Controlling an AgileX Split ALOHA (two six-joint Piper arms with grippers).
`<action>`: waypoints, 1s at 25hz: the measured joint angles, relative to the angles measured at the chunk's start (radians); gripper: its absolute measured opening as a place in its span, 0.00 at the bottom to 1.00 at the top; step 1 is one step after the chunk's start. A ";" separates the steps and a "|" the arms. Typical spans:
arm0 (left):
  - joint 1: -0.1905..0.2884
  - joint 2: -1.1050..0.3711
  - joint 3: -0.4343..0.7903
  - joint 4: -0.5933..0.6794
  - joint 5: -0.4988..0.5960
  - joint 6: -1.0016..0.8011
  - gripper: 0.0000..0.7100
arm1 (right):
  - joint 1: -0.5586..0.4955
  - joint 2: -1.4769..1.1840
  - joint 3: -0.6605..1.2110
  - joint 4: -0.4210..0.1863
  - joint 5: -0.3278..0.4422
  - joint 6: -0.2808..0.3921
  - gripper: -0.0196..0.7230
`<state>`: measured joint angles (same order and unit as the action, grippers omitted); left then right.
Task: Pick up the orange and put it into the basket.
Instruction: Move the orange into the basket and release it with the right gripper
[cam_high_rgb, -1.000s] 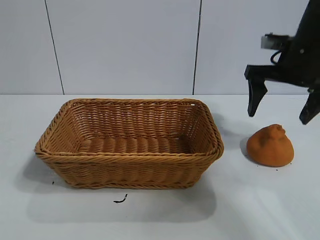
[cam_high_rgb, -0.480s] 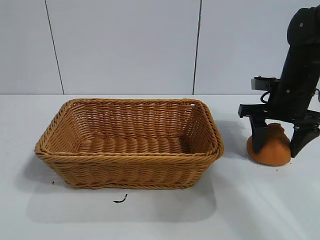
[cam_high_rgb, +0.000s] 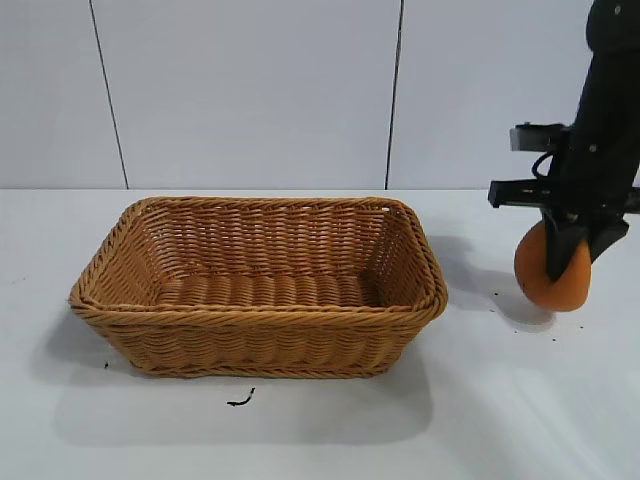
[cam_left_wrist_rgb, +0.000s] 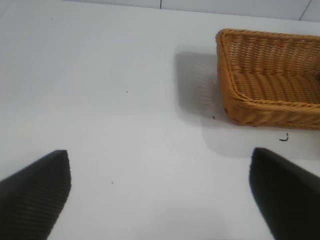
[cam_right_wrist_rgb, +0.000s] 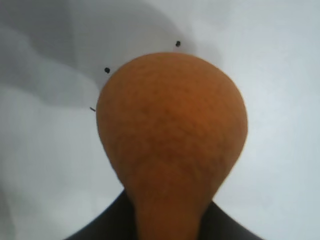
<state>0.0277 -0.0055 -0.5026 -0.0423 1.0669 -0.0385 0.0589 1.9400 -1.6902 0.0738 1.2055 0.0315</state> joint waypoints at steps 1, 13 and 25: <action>0.000 0.000 0.000 0.000 0.000 0.000 0.98 | 0.005 -0.008 -0.020 0.009 0.002 0.000 0.11; 0.000 0.000 0.000 0.000 0.000 0.000 0.98 | 0.337 -0.011 -0.069 0.035 -0.027 0.014 0.11; 0.000 0.000 0.000 0.000 0.000 0.000 0.98 | 0.524 0.170 -0.070 0.050 -0.205 0.060 0.11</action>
<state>0.0277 -0.0055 -0.5026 -0.0423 1.0669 -0.0385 0.5831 2.1104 -1.7605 0.1236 1.0002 0.0918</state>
